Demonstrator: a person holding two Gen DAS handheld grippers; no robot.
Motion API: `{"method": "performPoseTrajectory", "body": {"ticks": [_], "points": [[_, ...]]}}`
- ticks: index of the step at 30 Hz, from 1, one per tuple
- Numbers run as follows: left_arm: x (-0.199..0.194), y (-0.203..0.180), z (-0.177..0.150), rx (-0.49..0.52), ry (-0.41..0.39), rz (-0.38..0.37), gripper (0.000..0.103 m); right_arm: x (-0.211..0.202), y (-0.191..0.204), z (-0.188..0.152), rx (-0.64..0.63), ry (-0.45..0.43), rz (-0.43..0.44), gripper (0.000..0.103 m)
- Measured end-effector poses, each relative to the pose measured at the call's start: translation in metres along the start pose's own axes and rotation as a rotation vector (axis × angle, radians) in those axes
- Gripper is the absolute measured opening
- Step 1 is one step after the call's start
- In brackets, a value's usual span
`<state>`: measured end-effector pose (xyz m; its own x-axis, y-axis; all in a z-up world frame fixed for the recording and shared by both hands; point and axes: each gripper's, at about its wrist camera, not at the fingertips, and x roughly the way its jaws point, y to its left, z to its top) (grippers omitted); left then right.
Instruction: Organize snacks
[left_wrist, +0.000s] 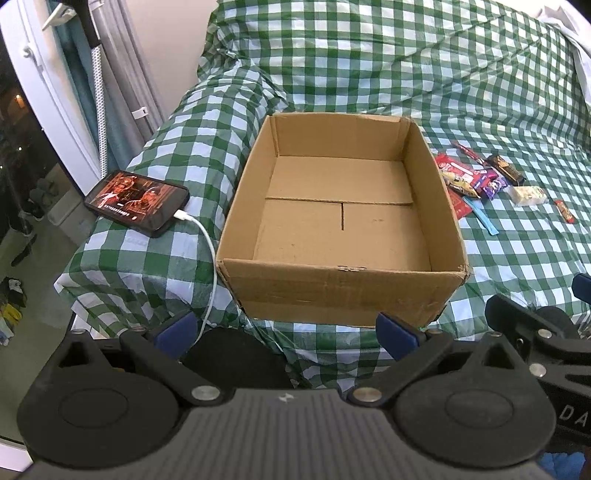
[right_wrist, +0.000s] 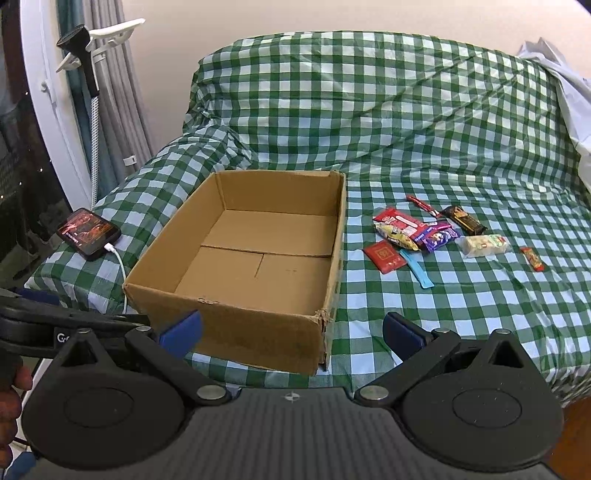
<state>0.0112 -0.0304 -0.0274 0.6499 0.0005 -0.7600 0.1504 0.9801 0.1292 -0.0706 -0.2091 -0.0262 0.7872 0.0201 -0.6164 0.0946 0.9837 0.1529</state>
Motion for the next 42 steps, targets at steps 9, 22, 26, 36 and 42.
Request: {"method": "performPoseTrajectory", "body": {"ticks": [9, 22, 26, 36, 42], "points": [[0.006, -0.027, 0.006, 0.068, 0.022, 0.012, 0.103, 0.008, -0.033, 0.001, 0.094, 0.012, -0.002, 0.103], [0.037, -0.093, 0.054, 0.114, 0.097, -0.105, 0.103, 0.016, -0.147, -0.002, 0.278, -0.037, -0.219, 0.103], [0.052, -0.123, 0.084, 0.112, 0.105, -0.142, 0.103, 0.025, -0.194, -0.004, 0.350, -0.037, -0.302, 0.103], [0.143, -0.242, 0.176, 0.107, 0.162, -0.193, 0.103, 0.093, -0.304, 0.037, 0.461, -0.021, -0.404, 0.103], [0.233, -0.310, 0.214, 0.061, 0.207, -0.162, 0.103, 0.166, -0.365, 0.066, 0.552, 0.032, -0.376, 0.103]]}}
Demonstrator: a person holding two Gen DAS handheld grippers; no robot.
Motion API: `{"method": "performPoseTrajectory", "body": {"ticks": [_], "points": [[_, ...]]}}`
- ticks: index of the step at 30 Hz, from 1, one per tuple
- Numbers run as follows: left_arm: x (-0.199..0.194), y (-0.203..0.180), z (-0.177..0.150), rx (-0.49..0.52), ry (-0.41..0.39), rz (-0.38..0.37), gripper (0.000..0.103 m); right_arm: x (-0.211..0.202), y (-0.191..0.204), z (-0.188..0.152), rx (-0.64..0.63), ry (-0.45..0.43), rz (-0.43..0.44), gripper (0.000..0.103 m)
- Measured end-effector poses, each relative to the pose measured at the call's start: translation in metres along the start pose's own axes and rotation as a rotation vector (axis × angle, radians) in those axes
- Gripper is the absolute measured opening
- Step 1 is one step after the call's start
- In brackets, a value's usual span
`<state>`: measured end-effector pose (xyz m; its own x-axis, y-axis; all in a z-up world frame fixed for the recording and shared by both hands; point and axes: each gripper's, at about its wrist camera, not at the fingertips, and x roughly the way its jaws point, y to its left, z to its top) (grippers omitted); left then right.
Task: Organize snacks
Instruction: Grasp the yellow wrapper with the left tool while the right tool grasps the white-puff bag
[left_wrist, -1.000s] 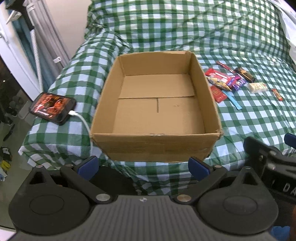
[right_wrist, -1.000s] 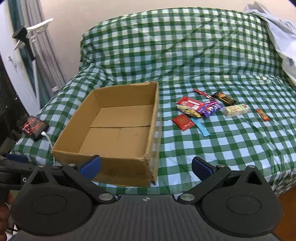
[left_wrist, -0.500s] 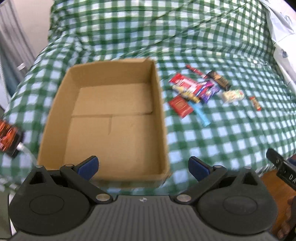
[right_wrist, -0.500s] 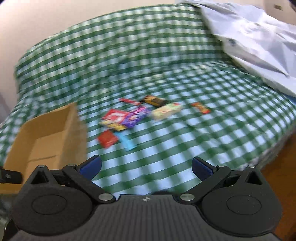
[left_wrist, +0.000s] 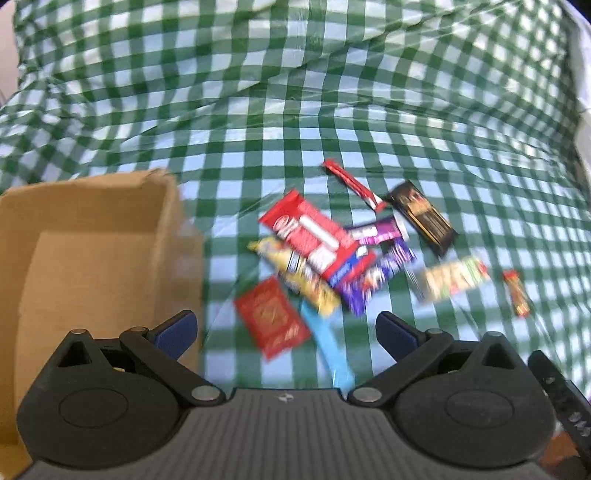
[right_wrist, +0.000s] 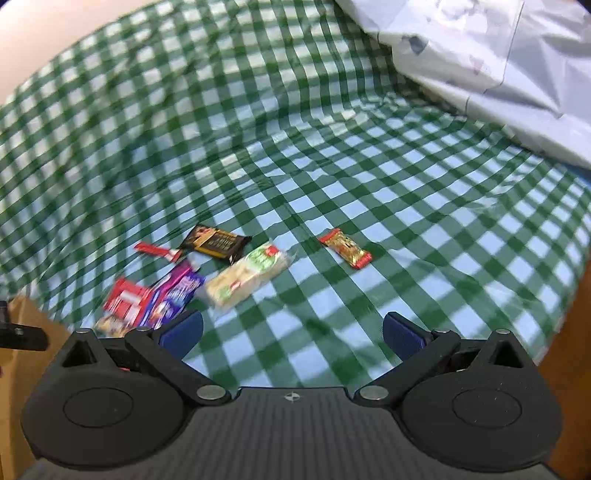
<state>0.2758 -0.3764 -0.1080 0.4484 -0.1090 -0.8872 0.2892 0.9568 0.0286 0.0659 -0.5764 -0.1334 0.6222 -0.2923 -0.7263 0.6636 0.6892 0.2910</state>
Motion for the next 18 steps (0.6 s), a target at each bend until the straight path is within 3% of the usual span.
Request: {"method": "performPoseTrajectory", "body": {"ticks": [5, 12, 18], "points": [[0.068, -0.013, 0.026, -0.038, 0.093, 0.025, 0.103, 0.083, 0.004, 0.026, 0.136, 0.137, 0.068, 0.103], [0.125, -0.009, 0.036, -0.111, 0.182, 0.039, 0.103, 0.163, 0.037, 0.044, 0.057, 0.154, -0.016, 0.103], [0.157, -0.003, 0.039, -0.134, 0.209, 0.052, 0.103, 0.193, 0.052, 0.038, -0.007, 0.192, -0.035, 0.103]]}}
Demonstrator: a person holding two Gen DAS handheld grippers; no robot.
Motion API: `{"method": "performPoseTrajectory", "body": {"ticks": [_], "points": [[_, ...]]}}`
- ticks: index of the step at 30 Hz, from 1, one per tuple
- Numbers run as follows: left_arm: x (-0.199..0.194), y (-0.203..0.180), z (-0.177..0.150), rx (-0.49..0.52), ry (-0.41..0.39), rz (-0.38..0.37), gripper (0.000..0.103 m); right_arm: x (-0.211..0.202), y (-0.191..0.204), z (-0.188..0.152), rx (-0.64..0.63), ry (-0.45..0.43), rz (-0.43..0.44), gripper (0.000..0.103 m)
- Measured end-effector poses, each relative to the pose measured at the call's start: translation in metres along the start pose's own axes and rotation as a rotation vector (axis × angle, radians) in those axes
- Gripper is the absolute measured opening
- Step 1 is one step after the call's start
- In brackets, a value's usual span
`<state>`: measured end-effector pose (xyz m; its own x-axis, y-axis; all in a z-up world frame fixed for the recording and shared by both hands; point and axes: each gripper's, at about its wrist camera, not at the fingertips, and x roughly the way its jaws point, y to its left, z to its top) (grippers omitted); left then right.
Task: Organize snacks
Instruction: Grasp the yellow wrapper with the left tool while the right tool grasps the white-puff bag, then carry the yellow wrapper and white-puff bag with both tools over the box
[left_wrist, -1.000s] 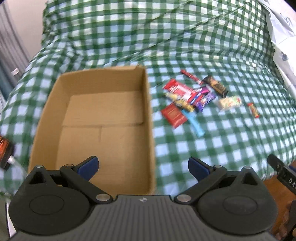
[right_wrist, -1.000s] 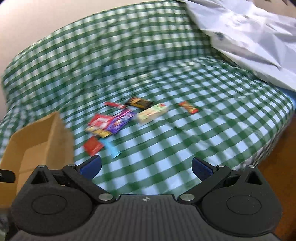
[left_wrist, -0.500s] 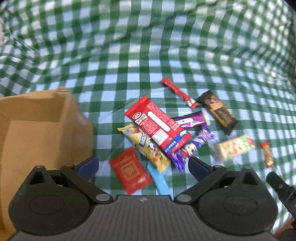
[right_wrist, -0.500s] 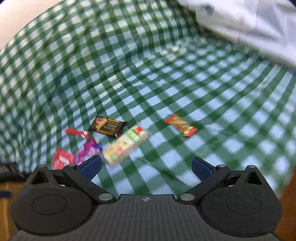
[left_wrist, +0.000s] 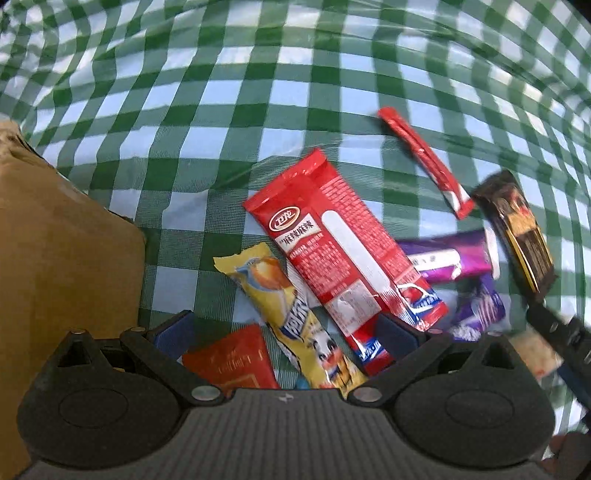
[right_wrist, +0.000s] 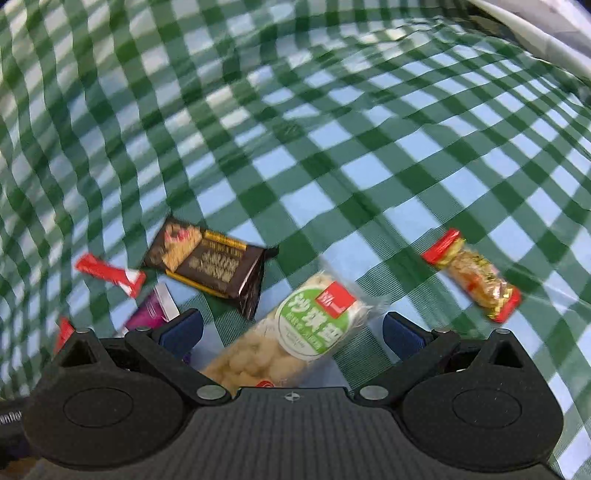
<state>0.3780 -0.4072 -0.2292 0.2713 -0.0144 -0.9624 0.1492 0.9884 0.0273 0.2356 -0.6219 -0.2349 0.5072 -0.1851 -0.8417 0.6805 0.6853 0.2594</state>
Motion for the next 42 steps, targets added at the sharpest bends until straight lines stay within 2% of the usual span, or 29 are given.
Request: {"method": "performPoseTrajectory", "body": {"ticks": [1, 3, 5, 7, 9, 11, 14, 20, 24, 26, 29, 35, 42], "points": [[0.001, 0.003, 0.001, -0.014, -0.006, -0.011, 0.102, 0.002, 0.000, -0.002, -0.010, -0.003, -0.003, 0.103], [-0.004, 0.007, 0.001, -0.022, -0.049, -0.026, 0.087, 0.002, 0.003, -0.005, -0.040, -0.016, -0.010, 0.103], [-0.011, 0.010, 0.002, -0.013, -0.078, -0.039, 0.044, 0.000, 0.006, -0.008, -0.067, -0.022, -0.019, 0.099], [-0.016, 0.014, 0.004, -0.022, -0.077, -0.033, 0.037, -0.005, 0.006, -0.013, -0.079, -0.042, -0.048, 0.084], [-0.022, 0.019, 0.003, -0.023, -0.096, -0.038, 0.027, -0.012, 0.005, -0.016, -0.101, -0.061, -0.049, 0.052], [-0.032, 0.019, -0.001, -0.004, -0.104, -0.051, 0.020, -0.019, -0.001, -0.020, -0.102, -0.058, -0.020, 0.040], [-0.058, 0.016, -0.018, 0.033, -0.138, -0.082, 0.018, -0.037, -0.014, -0.027, -0.082, -0.068, 0.012, 0.039], [-0.117, 0.015, -0.055, 0.136, -0.246, -0.142, 0.018, -0.101, -0.027, -0.050, -0.119, -0.190, 0.056, 0.039], [-0.158, 0.011, -0.086, 0.201, -0.314, -0.146, 0.018, -0.139, -0.031, -0.071, -0.121, -0.216, 0.079, 0.039], [-0.178, 0.015, -0.104, 0.228, -0.326, -0.154, 0.018, -0.160, -0.029, -0.085, -0.125, -0.229, 0.091, 0.039], [-0.199, 0.021, -0.130, 0.264, -0.346, -0.126, 0.018, -0.188, -0.022, -0.109, -0.153, -0.236, 0.112, 0.039], [-0.239, 0.053, -0.177, 0.294, -0.360, -0.104, 0.018, -0.239, -0.003, -0.157, -0.226, -0.218, 0.179, 0.039], [-0.277, 0.112, -0.219, 0.265, -0.387, -0.074, 0.018, -0.290, 0.023, -0.204, -0.304, -0.217, 0.250, 0.039]]}}
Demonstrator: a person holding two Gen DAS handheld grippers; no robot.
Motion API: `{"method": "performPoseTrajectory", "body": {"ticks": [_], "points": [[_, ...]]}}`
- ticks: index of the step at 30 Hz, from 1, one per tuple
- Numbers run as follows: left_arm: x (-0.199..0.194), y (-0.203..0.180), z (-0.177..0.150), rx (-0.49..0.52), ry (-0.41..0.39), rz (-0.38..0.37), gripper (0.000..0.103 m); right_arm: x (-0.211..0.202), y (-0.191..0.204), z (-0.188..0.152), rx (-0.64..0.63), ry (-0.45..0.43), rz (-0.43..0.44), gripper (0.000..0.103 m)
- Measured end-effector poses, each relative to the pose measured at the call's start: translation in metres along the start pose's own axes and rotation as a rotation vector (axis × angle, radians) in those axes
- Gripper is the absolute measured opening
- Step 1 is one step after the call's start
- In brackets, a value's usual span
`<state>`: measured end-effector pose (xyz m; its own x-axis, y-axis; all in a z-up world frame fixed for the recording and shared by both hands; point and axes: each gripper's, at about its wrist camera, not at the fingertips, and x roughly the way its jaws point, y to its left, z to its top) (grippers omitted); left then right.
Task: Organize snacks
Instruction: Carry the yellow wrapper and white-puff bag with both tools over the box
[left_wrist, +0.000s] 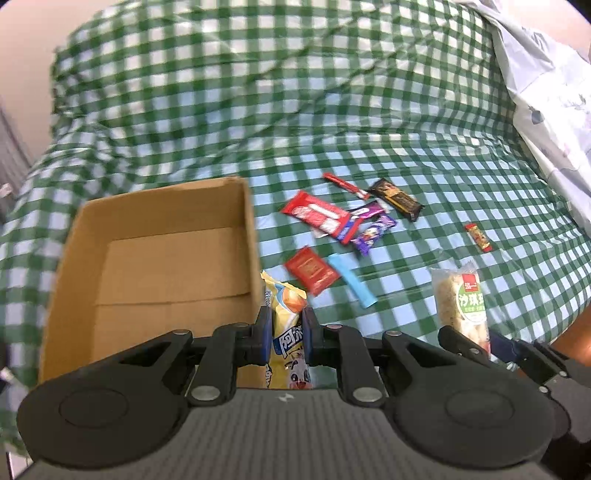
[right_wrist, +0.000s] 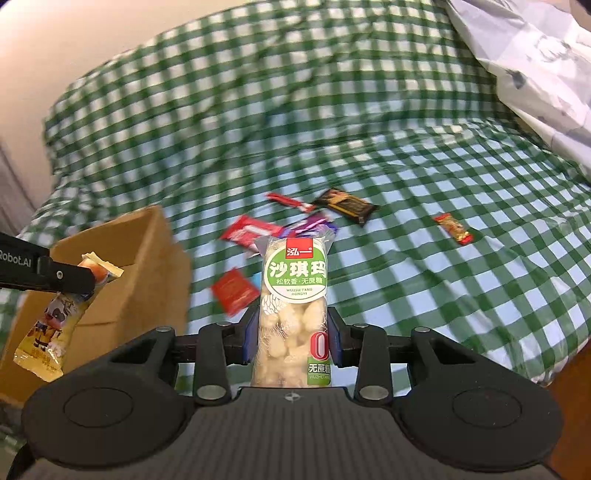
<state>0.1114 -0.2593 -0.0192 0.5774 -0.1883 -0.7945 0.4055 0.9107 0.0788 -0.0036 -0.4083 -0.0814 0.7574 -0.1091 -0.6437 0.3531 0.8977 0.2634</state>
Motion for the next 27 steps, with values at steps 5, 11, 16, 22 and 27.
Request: {"method": "performPoseTrajectory", "body": {"ticks": [5, 11, 16, 22, 27], "points": [[-0.033, 0.034, -0.037, -0.058, 0.022, 0.023, 0.018, -0.033, 0.045, -0.016, -0.079, -0.009, 0.077, 0.039], [-0.061, 0.080, -0.082, -0.105, 0.030, 0.062, 0.018, -0.064, 0.100, -0.045, -0.200, 0.008, 0.162, 0.039], [-0.082, 0.113, -0.114, -0.151, 0.002, 0.102, 0.018, -0.084, 0.133, -0.071, -0.283, 0.030, 0.192, 0.039], [-0.099, 0.144, -0.142, -0.218, -0.006, 0.099, 0.018, -0.103, 0.157, -0.086, -0.362, 0.010, 0.180, 0.039], [-0.107, 0.154, -0.153, -0.246, -0.021, 0.084, 0.018, -0.113, 0.165, -0.093, -0.390, -0.004, 0.167, 0.039]]}}
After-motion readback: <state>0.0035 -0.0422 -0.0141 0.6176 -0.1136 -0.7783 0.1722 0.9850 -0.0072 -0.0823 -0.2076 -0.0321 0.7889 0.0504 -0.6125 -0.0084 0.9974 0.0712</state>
